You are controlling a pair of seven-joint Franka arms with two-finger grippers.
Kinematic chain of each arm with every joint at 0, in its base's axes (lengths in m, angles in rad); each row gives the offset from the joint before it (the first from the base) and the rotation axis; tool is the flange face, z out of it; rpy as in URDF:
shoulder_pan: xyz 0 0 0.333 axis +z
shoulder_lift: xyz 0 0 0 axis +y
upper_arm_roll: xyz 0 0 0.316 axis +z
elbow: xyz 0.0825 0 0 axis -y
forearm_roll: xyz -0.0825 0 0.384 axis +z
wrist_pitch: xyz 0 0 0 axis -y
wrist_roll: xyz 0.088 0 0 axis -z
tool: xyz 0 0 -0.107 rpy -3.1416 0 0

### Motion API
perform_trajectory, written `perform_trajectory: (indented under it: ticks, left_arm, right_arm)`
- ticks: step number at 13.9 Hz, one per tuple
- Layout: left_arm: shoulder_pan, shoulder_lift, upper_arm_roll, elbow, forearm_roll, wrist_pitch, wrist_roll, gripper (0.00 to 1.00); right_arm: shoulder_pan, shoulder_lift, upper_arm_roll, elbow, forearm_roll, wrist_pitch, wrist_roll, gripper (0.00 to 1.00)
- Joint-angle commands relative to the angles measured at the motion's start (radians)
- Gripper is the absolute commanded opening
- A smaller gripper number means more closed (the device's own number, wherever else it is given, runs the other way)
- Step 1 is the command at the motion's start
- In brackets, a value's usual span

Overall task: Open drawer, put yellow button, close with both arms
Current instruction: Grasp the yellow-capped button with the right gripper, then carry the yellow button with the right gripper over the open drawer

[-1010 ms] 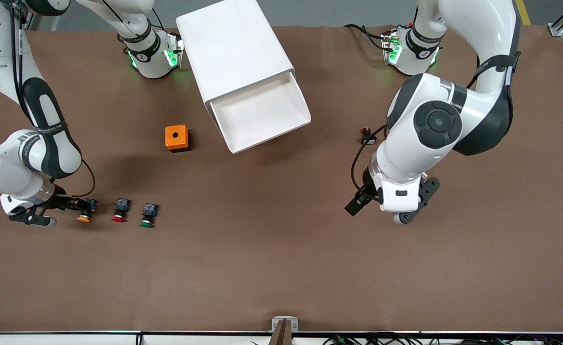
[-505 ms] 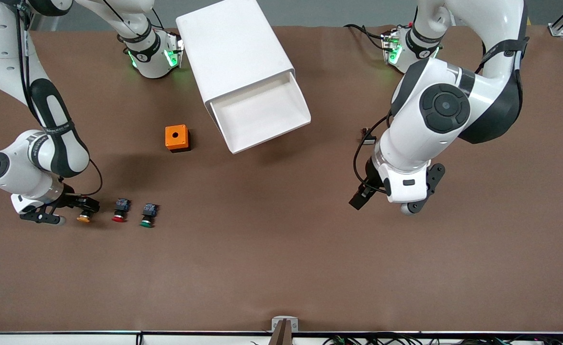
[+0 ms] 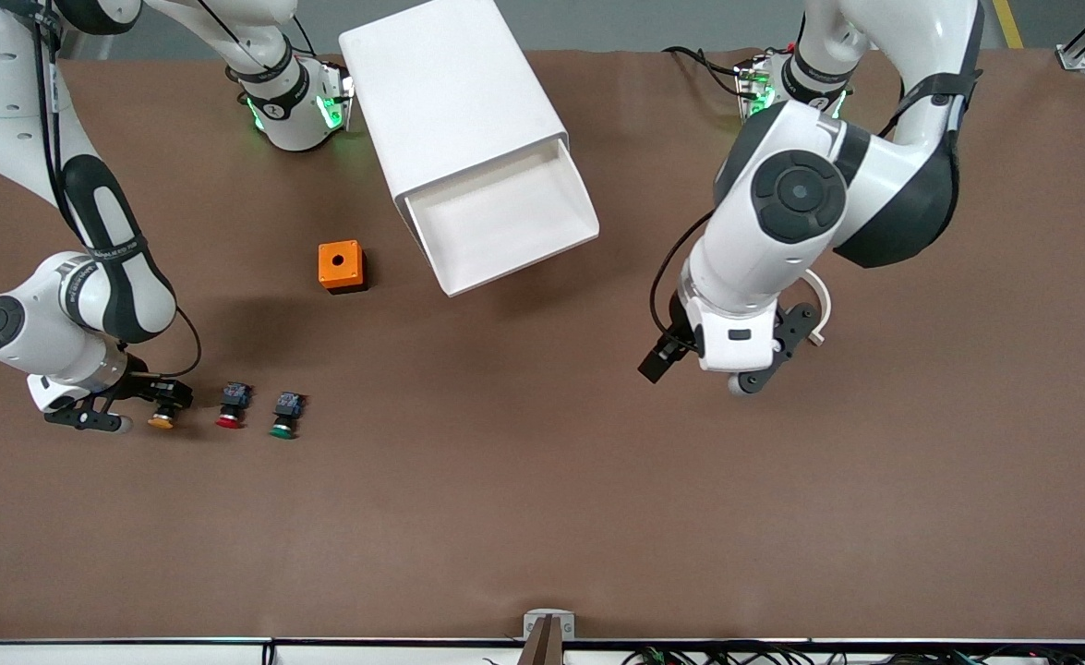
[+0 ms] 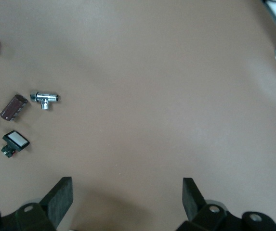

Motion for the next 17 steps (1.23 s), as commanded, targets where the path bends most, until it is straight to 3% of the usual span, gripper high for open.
perform_trajectory:
  ticks: [1, 4, 7, 9, 13, 17]
  left_arm:
    - [-0.013, 0.0, -0.003, -0.007, 0.036, -0.035, 0.067, 1.0]
    - [-0.013, 0.002, -0.005, -0.014, 0.034, -0.075, 0.164, 1.0]
    - [-0.013, 0.008, -0.005, -0.019, 0.027, -0.075, 0.156, 1.0]
    - [-0.014, 0.008, -0.005, -0.02, 0.022, -0.076, 0.15, 1.0]
    - [-0.014, 0.008, -0.009, -0.03, 0.022, -0.078, 0.149, 1.0]
    - [-0.014, 0.008, -0.011, -0.03, 0.02, -0.078, 0.149, 1.0]
  right_arm:
    - [0.012, -0.019, -0.004, -0.005, 0.024, -0.001, 0.013, 0.0]
    - [0.052, -0.155, -0.004, 0.005, 0.022, -0.213, 0.103, 0.0]
    - [0.187, -0.361, -0.004, 0.021, 0.013, -0.52, 0.417, 0.0]
    - [0.309, -0.473, -0.003, 0.019, 0.013, -0.63, 0.647, 0.0]
    - [0.564, -0.596, 0.0, 0.021, 0.013, -0.698, 1.089, 0.0]
    - [0.816, -0.597, 0.0, 0.022, 0.018, -0.625, 1.52, 0.0]
